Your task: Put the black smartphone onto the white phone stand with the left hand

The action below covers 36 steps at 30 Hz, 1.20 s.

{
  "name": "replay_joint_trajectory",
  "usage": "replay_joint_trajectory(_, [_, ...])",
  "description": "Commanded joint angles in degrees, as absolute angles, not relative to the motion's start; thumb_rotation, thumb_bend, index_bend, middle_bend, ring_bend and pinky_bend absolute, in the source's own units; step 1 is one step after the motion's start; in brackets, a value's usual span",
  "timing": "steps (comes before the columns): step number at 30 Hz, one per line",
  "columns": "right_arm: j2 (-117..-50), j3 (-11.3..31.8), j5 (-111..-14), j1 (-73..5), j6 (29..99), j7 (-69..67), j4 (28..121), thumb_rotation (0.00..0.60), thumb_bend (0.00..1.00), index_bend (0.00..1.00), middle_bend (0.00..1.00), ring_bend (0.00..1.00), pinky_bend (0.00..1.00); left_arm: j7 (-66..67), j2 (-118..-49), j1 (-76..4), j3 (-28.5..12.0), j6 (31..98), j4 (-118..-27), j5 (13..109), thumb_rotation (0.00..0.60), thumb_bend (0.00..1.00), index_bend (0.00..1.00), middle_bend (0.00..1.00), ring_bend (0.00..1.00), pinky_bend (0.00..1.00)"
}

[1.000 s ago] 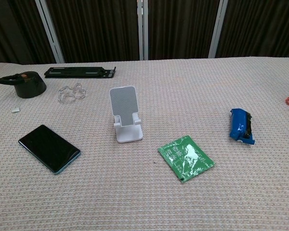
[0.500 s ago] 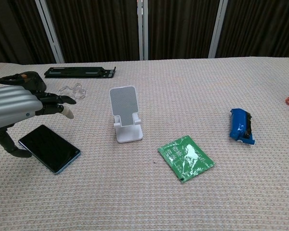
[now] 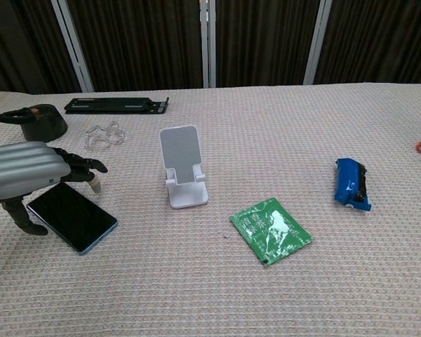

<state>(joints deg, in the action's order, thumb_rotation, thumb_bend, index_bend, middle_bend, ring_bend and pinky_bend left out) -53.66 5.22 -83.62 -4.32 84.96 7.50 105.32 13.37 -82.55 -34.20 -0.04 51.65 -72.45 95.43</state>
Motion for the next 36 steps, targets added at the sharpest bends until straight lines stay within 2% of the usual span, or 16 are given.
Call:
replay_joint_trajectory(1, [-53.7,5.2,-83.6,-4.3,84.9,7.5,105.3,0.6,0.0,0.0,0.0,0.0,0.0,13.0,-83.2,-34.6,0.5,51.6,-71.6,95.5,0.6,0.0,0.25,0.07,0.16,0.23])
replay_joint_trajectory(7, [-53.6,5.2,-83.5,-4.3,84.9,7.5,105.4,0.6,0.0,0.0,0.0,0.0,0.0,13.0,-84.0,-35.3,0.8,51.4,-70.7,95.1,0.6,0.0,0.25,0.08,0.17,0.24])
replay_joint_trajectory(13, [-53.6,5.2,-83.4,-4.3,84.9,7.4,105.4,0.6,0.0,0.0,0.0,0.0,0.0,13.6,-85.0,-36.1,1.2,50.7,-70.1,94.8,0.6,0.0,0.3,0.14,0.23,0.28])
replay_joint_trajectory(15, [-53.5,5.2,-83.4,-4.3,84.9,7.3,105.4,0.6,0.0,0.0,0.0,0.0,0.0,13.9,-85.3,-36.3,1.5,50.4,-69.9,94.6,0.6,0.0,0.34,0.18,0.27,0.29])
replay_joint_trajectory(19, [-53.5,5.2,-83.3,-4.3,84.8,7.1,105.3,0.6,0.0,0.0,0.0,0.0,0.0,14.0,-85.9,-36.2,1.5,51.5,-69.7,94.5,0.6,0.0,0.47,0.34,0.43,0.38])
replay_joint_trajectory(22, [-53.4,5.2,-83.4,-4.3,84.8,6.9,105.3,0.6,0.0,0.0,0.0,0.0,0.0,14.1,-86.0,-35.9,1.7,52.9,-69.2,94.9,0.6,0.0,0.53,0.4,0.49,0.44])
replay_joint_trajectory(27, [-53.3,5.2,-83.6,-4.3,84.9,6.5,105.4,0.6,0.0,0.0,0.0,0.0,0.0,13.6,-85.1,-35.7,1.8,53.9,-69.8,94.6,0.6,0.0,0.55,0.42,0.5,0.47])
replay_joint_trajectory(36, [-52.7,5.1,-84.1,-4.0,85.3,5.7,105.9,0.6,0.0,0.0,0.0,0.0,0.0,15.5,-80.2,-35.6,1.3,60.0,-74.9,97.4,0.6,0.0,0.56,0.42,0.5,0.47])
